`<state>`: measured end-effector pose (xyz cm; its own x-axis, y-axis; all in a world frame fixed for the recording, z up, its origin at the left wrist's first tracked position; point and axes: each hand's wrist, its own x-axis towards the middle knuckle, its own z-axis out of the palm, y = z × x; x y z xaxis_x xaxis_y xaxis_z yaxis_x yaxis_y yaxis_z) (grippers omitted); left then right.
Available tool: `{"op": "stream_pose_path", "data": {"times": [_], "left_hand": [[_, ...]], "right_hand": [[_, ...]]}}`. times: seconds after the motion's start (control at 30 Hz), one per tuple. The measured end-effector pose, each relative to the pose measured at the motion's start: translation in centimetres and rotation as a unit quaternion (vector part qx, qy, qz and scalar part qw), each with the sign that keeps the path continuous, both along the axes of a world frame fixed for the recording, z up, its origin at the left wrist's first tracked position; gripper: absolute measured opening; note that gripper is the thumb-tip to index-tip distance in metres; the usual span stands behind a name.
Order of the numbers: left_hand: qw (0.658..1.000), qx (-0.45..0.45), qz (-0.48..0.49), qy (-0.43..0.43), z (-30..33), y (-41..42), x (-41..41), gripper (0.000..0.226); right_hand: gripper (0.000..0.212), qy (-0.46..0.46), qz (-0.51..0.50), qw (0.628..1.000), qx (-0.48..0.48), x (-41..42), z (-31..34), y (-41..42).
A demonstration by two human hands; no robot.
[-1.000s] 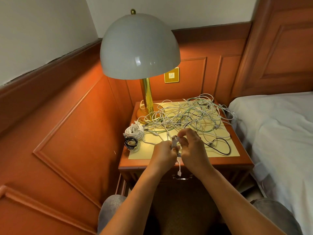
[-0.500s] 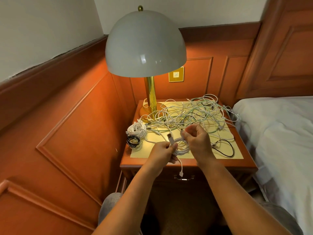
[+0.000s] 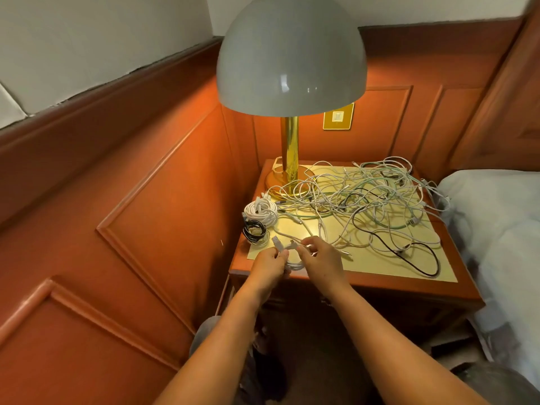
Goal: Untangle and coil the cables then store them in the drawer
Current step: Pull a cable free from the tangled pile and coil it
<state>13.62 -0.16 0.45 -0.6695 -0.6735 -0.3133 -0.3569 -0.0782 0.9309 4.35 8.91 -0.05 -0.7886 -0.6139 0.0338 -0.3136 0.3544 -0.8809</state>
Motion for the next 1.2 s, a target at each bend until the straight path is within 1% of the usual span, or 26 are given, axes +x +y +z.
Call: {"op": "stream_pose_path", "data": {"times": [0.1,0.17,0.23,0.3,0.43,0.53,0.67,0.83,0.9,0.97,1.0,1.03,1.1,1.17,1.2], "left_hand": [[0.998,-0.034,0.050,-0.018,-1.4,-1.5,0.3,0.011],[0.994,-0.047,0.091,-0.029,-1.8,-2.0,0.6,0.013],[0.987,-0.092,0.123,-0.051,-2.0,-2.6,0.7,0.012],[0.980,-0.124,0.136,-0.077,-2.4,-3.4,0.7,0.014],[0.981,-0.117,0.135,-0.080,-3.2,-4.6,0.7,0.015],[0.977,-0.133,0.141,-0.091,-3.6,-5.4,1.0,0.023],[0.973,-0.151,0.141,-0.103,-4.1,-5.9,1.1,0.023],[0.965,-0.194,0.139,-0.107,-4.4,-5.5,1.0,0.026],[0.968,-0.181,0.144,-0.094,-4.4,-5.4,1.1,0.022],[0.973,-0.167,0.138,-0.075,-4.5,-5.3,1.3,0.010],[0.975,-0.167,0.133,-0.069,-4.3,-5.1,1.5,0.009],[0.975,-0.167,0.132,-0.064,-4.2,-5.1,1.5,0.013],[0.974,-0.174,0.133,-0.066,-4.1,-5.0,1.6,0.020],[0.969,-0.193,0.130,-0.079,-4.0,-4.9,1.5,0.032],[0.969,-0.198,0.124,-0.082,-3.9,-4.8,1.5,0.033]], "right_hand": [[0.013,-0.081,-0.001,0.997,-0.001,0.4,-0.8,-2.0],[0.012,-0.132,0.002,0.991,-0.005,0.5,-1.4,-3.2],[0.012,-0.155,0.006,0.988,-0.011,0.4,-1.7,-4.3],[0.012,-0.147,0.007,0.989,-0.003,0.0,-1.9,-5.3],[0.012,-0.143,0.013,0.988,0.054,-0.7,-2.9,-7.2],[0.007,-0.151,0.016,0.985,0.080,-1.0,-3.5,-8.2],[0.022,-0.115,0.019,0.988,0.103,-1.3,-3.6,-9.0],[0.024,-0.105,0.047,0.985,0.129,-1.2,-3.5,-9.3],[0.030,-0.115,0.071,0.981,0.137,-1.2,-3.2,-9.3],[0.034,-0.130,0.086,0.979,0.134,-1.1,-3.0,-9.2],[0.035,-0.139,0.086,0.978,0.129,-1.0,-3.0,-9.0],[0.034,-0.148,0.083,0.978,0.122,-1.0,-2.9,-8.9],[0.033,-0.190,0.077,0.973,0.103,-1.0,-2.5,-8.4],[0.033,-0.300,0.072,0.949,0.067,-1.1,-2.1,-8.1],[0.033,-0.355,0.068,0.931,0.051,-1.2,-1.8,-7.9]]}}
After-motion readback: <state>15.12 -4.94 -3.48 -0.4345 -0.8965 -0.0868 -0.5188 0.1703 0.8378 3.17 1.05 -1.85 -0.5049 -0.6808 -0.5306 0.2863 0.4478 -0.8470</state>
